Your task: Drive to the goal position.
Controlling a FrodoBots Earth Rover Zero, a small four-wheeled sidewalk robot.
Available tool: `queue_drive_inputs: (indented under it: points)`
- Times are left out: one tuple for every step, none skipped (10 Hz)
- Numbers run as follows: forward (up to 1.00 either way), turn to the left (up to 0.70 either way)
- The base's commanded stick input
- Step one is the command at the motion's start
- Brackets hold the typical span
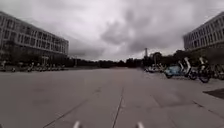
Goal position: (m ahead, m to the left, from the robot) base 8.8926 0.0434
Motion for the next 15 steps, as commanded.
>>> queue_drive_inputs:
  points:
    - [1.00,0.00]
    - [1.00,0.00]
    - [1.00,0.00]
    - [1.00,0.00]
    - [1.00,0.00]
    - [1.00,0.00]
    - [1.00,0.00]
    - [1.00,0.00]
    - [1.00,0.00]
    - [1.00,0.00]
    - [1.00,0.00]
    - [1.00,0.00]
    - [1.00,0.00]
    - [1.00,0.00]
    - [1.00,0.00]
